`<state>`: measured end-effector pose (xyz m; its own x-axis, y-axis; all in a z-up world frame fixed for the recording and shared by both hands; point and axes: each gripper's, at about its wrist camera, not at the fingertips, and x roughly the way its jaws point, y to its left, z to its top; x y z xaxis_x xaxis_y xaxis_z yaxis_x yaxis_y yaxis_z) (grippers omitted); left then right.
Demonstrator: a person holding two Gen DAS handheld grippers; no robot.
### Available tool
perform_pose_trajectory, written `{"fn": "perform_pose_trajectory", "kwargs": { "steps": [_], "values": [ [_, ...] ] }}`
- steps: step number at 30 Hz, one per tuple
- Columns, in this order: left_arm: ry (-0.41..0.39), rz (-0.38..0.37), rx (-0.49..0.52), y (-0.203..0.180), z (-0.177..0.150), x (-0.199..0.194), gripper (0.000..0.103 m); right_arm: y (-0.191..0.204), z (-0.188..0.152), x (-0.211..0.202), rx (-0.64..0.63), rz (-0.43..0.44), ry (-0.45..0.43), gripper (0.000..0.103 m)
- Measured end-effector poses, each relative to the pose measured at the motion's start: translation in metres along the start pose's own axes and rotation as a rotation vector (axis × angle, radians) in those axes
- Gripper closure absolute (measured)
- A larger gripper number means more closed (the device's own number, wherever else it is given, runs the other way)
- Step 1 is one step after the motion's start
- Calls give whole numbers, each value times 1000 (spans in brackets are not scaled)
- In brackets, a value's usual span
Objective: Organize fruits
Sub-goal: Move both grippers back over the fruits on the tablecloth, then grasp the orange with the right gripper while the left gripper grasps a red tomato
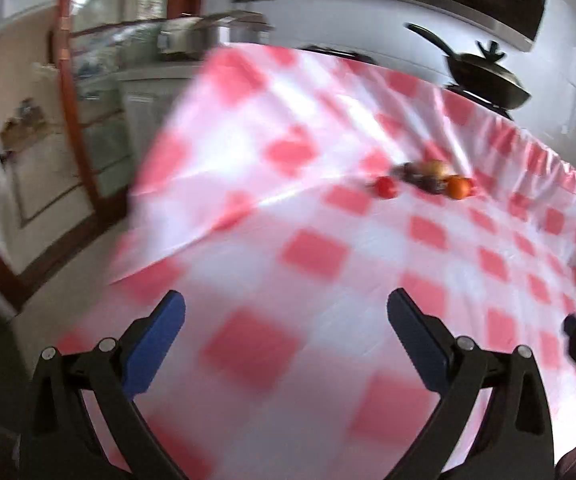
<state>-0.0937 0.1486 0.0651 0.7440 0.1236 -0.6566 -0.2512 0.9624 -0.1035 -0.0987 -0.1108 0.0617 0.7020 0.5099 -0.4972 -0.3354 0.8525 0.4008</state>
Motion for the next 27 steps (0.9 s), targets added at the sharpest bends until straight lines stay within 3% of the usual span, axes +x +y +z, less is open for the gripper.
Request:
{"fn": "perform_pose_trajectory", "kwargs": {
  "steps": [6, 12, 17, 21, 27],
  "values": [
    [48, -167, -34, -54, 29, 73, 2, -80, 24, 42, 125, -147, 59, 15],
    [81, -219, -54, -72, 38, 116, 2, -129, 49, 79, 137, -238, 85, 15],
    [83, -292, -97, -66, 40, 123, 2, -168, 72, 109, 139, -282, 117, 15],
    [66, -312, -155, -56, 39, 122, 2, -186, 90, 132, 155, -263, 157, 15],
    [61, -324, -189, -52, 38, 122, 2, -165, 114, 179, 8, -278, 199, 15]
  ]
}}
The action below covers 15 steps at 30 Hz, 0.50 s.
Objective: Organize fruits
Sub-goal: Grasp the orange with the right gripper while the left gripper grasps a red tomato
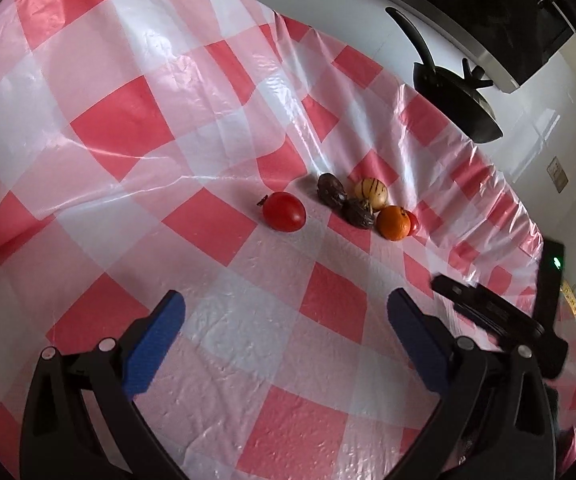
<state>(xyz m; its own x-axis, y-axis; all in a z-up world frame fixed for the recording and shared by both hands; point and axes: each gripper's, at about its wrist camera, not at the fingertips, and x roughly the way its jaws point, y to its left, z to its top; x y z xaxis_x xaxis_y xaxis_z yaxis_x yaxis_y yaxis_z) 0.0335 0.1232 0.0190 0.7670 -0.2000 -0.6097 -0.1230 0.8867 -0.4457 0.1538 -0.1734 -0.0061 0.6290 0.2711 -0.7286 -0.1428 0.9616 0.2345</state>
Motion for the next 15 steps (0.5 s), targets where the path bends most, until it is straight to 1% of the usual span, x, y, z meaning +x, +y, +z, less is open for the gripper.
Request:
{"fn": "perform_pose_trajectory", "kwargs": {
  "steps": [3, 4, 5, 8, 10, 15],
  "values": [
    [-2, -5, -10, 2, 0, 0, 2, 26, 17, 19, -128, -37, -6, 18],
    [-3, -6, -12, 2, 1, -1, 2, 31, 21, 24, -147, -54, -2, 22],
    [-6, -7, -13, 2, 1, -1, 2, 36, 27, 33, -170, -78, 6, 29],
    [-8, -7, -8, 2, 0, -1, 2, 44, 41, 53, -184, -77, 37, 41],
    [-10, -7, -4, 1, 0, -2, 2, 47, 48, 64, -184, -83, 55, 42],
    [-13, -9, -8, 2, 0, -1, 2, 54, 62, 81, -191, -100, 62, 43]
  ]
}}
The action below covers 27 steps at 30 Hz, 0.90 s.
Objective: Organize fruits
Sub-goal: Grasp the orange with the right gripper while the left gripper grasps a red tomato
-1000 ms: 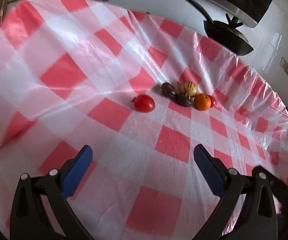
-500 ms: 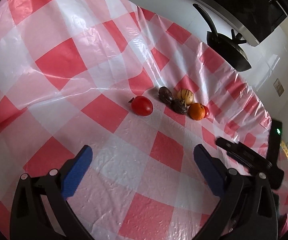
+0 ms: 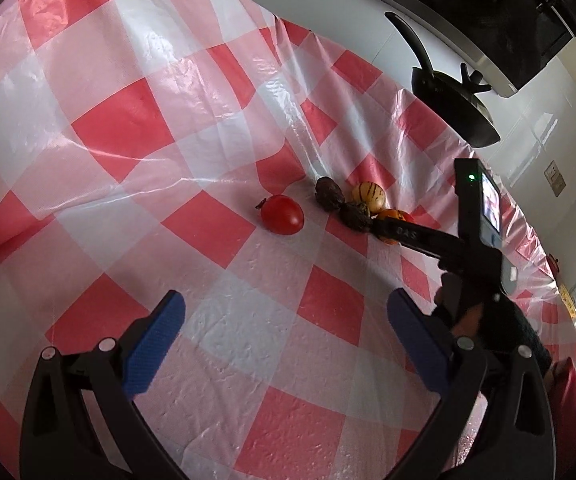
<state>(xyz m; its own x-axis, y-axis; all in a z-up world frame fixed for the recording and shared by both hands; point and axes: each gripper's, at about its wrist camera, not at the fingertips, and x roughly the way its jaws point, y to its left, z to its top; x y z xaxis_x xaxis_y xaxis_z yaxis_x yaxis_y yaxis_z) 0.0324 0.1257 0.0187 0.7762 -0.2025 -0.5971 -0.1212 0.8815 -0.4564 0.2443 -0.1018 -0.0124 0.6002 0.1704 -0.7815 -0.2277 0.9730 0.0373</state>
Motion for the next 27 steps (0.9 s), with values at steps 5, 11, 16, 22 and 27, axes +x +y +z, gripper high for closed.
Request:
{"fn": "perform_pose_trajectory", "kwargs": {
  "steps": [5, 11, 16, 22, 27],
  "values": [
    [2, 8, -4, 0, 1, 1, 2, -11, -12, -13, 59, 44, -1, 59],
    [6, 14, -1, 0, 1, 1, 2, -42, -71, -63, 272, 154, -81, 59],
    [31, 7, 33, -5, 0, 4, 2, -69, -99, -86, 408, 174, -151, 59],
    [118, 48, 80, -16, 2, 21, 2, -81, -99, -92, 457, 236, -191, 59],
    [112, 170, 118, -32, 24, 54, 2, -74, -93, -87, 456, 246, -192, 58]
  ]
}}
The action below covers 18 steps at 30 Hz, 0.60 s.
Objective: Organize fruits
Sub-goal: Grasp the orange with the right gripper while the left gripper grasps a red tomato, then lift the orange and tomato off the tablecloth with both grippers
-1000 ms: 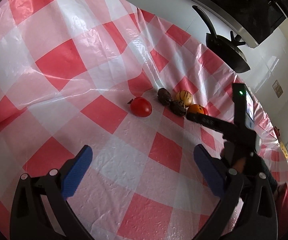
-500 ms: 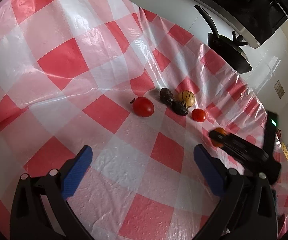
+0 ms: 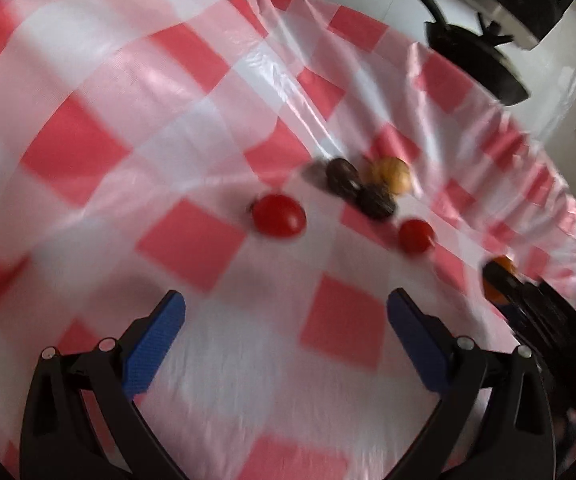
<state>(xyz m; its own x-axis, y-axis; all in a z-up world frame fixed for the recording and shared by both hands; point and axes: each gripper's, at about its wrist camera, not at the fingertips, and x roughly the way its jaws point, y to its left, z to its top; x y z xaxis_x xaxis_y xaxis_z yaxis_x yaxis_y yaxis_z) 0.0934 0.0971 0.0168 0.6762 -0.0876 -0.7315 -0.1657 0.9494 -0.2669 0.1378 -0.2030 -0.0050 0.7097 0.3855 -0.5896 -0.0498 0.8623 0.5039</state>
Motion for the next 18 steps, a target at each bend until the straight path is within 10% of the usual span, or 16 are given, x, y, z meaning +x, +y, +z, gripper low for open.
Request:
{"fn": "perform_pose_trajectory", "kwargs": {
  "steps": [6, 10, 18],
  "values": [
    [52, 132, 74, -18, 33, 46, 19, -1, 0, -1, -1, 8, 0, 58],
    [43, 150, 124, -20, 38, 51, 68, -1, 0, 0, -3, 11, 2, 58],
    [-37, 62, 111, -16, 5, 7, 68, 0, 0, 0, -3, 13, 4, 58]
  ]
}}
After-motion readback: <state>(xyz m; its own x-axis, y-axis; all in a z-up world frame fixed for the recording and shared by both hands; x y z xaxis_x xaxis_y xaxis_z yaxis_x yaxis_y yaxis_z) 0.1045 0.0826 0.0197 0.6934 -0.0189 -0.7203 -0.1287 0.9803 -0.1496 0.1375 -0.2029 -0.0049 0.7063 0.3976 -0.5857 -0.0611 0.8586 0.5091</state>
